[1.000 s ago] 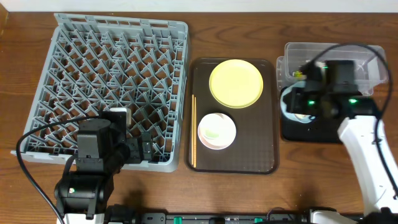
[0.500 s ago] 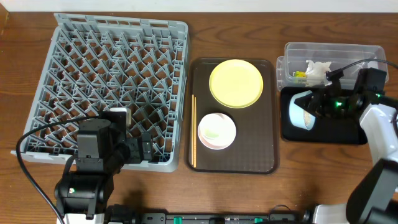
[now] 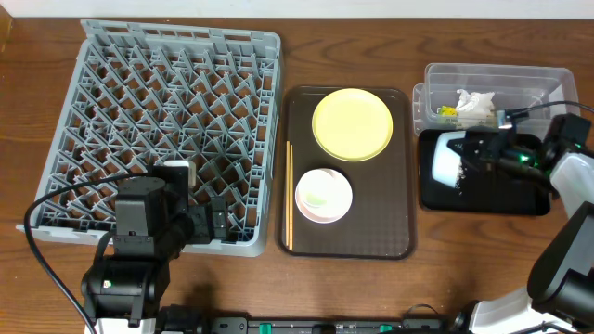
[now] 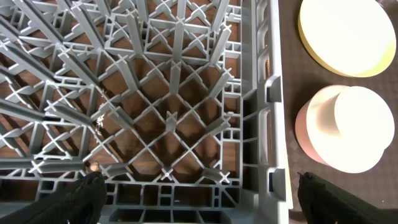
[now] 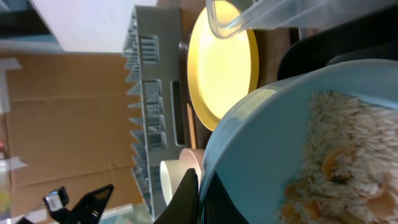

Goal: Sort waste into correct bins and load items into the dishwasher
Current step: 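Tip the blue bowl over the black tray to pour out the rice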

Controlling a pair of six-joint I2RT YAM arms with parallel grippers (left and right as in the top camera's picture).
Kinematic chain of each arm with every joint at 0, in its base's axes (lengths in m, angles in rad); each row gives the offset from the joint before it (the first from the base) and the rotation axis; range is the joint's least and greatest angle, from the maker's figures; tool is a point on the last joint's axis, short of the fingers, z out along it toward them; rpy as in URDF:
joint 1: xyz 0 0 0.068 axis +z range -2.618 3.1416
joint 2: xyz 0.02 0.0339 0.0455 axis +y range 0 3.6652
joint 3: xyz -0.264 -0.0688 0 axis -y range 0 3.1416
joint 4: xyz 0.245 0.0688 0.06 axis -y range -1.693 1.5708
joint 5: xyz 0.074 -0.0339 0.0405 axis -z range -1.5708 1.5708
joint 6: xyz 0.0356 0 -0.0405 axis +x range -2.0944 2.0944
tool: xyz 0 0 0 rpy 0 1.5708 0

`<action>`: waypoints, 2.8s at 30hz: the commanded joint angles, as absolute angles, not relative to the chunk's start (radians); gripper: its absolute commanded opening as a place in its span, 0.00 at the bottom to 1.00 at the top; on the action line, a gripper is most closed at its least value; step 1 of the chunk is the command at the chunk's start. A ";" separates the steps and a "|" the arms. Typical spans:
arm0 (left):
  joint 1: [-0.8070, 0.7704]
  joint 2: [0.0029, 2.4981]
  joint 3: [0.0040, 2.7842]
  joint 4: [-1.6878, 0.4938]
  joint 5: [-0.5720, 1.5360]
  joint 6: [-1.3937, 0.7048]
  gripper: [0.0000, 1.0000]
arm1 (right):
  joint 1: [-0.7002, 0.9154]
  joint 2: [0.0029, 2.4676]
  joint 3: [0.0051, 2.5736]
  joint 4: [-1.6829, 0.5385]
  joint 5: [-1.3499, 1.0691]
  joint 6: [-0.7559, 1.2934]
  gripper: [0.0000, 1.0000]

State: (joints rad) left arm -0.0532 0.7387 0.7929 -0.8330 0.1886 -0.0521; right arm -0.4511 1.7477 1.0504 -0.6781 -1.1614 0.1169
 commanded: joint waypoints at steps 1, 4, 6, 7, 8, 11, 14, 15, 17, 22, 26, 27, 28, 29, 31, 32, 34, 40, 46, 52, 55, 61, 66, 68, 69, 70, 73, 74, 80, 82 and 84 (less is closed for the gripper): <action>-0.051 0.737 0.809 -0.834 0.199 -0.057 0.98 | -0.505 1.753 1.050 -0.669 -1.269 0.096 0.01; -0.051 0.737 0.809 -0.834 0.199 -0.057 0.98 | -0.537 1.753 1.050 -0.669 -1.269 0.096 0.01; -0.051 0.737 0.809 -0.834 0.199 -0.057 0.98 | -0.564 1.753 1.050 -0.668 -1.269 0.096 0.01; -0.051 0.737 0.809 -0.834 0.199 -0.057 0.98 | -0.577 1.753 1.050 -0.667 -1.269 0.096 0.01; -0.051 0.737 0.809 -0.834 0.199 -0.057 0.98 | -0.593 1.753 1.050 -0.665 -1.269 0.096 0.01; -0.051 0.737 0.809 -0.834 0.199 -0.057 0.99 | -0.636 1.753 1.050 -0.657 -1.269 0.096 0.01; -0.051 0.737 0.809 -0.834 0.199 -0.057 0.98 | -0.680 1.753 1.050 -0.645 -1.270 0.101 0.01; -0.051 0.737 0.809 -0.834 0.199 -0.057 0.98 | -0.694 1.753 1.050 -0.643 -1.270 0.101 0.01; -0.051 0.737 0.809 -0.834 0.199 -0.057 0.98 | -0.715 1.753 1.050 -0.642 -1.270 0.100 0.01; -0.051 0.737 0.809 -0.834 0.199 -0.057 0.98 | -0.752 1.753 1.050 -0.634 -1.294 0.100 0.01; -0.051 0.737 0.809 -0.834 0.199 -0.057 0.98 | -0.745 1.753 1.050 -0.640 -1.338 0.100 0.01; -0.051 0.737 0.809 -0.834 0.199 -0.057 0.98 | -0.741 1.753 1.050 -0.641 -1.357 0.100 0.01; -0.051 0.737 0.809 -0.834 0.199 -0.057 0.98 | -0.736 1.753 1.049 -0.641 -1.387 0.100 0.01; -0.051 0.737 0.809 -0.834 0.199 -0.057 0.98 | -0.730 1.753 1.049 -0.640 -1.428 0.100 0.01; -0.051 0.737 0.809 -0.834 0.199 -0.057 0.98 | -0.720 1.753 1.049 -0.639 -1.513 0.100 0.01; -0.051 0.737 0.809 -0.834 0.199 -0.057 0.99 | -0.717 1.753 1.049 -0.639 -1.546 0.100 0.01; -0.051 0.737 0.809 -0.834 0.199 -0.057 0.98 | -0.717 1.753 1.049 -0.641 -1.559 0.139 0.01; -0.051 0.737 0.809 -0.834 0.199 -0.057 0.98 | -0.717 1.753 1.049 -0.640 -1.559 0.243 0.01; -0.051 0.737 0.809 -0.835 0.199 -0.057 0.99 | -0.720 1.753 1.049 -0.623 -1.559 0.420 0.01; -0.051 0.737 0.809 -0.837 0.199 -0.057 0.98 | -0.742 1.753 1.049 -0.571 -1.559 0.618 0.01; -0.051 0.737 0.809 -0.837 0.199 -0.057 0.98 | -0.757 1.753 1.049 -0.550 -1.559 0.654 0.01; -0.051 0.737 0.809 -0.837 0.199 -0.057 0.98 | -0.760 1.753 1.049 -0.526 -1.559 0.653 0.01; -0.051 0.737 0.809 -0.837 0.199 -0.057 0.98 | -0.758 1.753 1.049 -0.496 -1.560 0.625 0.01; -0.051 0.737 0.809 -0.837 0.199 -0.057 0.98 | -0.756 1.753 1.049 -0.496 -1.560 0.614 0.01; -0.051 0.737 0.809 -0.837 0.199 -0.057 0.98 | -0.754 1.753 1.049 -0.495 -1.560 0.603 0.01; -0.051 0.737 0.809 -0.837 0.199 -0.057 0.98 | -0.749 1.753 1.049 -0.490 -1.560 0.583 0.01; -0.051 0.737 0.809 -0.837 0.199 -0.057 0.98 | -0.723 1.753 1.049 -0.492 -1.560 0.475 0.01; -0.051 0.737 0.809 -0.837 0.199 -0.057 0.98 | -0.706 1.752 1.049 -0.493 -1.560 0.431 0.01; -0.051 0.737 0.809 -0.837 0.199 -0.057 0.98 | -0.545 1.750 1.049 -0.513 -1.560 0.282 0.01; -0.051 0.737 0.809 -0.837 0.199 -0.057 0.99 | -0.454 1.729 1.049 -0.503 -1.560 0.237 0.01; -0.051 0.737 0.809 -0.837 0.199 -0.057 0.98 | -0.382 1.700 1.049 -0.470 -1.545 0.226 0.01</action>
State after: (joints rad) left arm -0.0532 0.7387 0.7929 -0.8341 0.1886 -0.0521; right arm -0.4858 1.7473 1.0504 -0.5011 -1.5265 0.3199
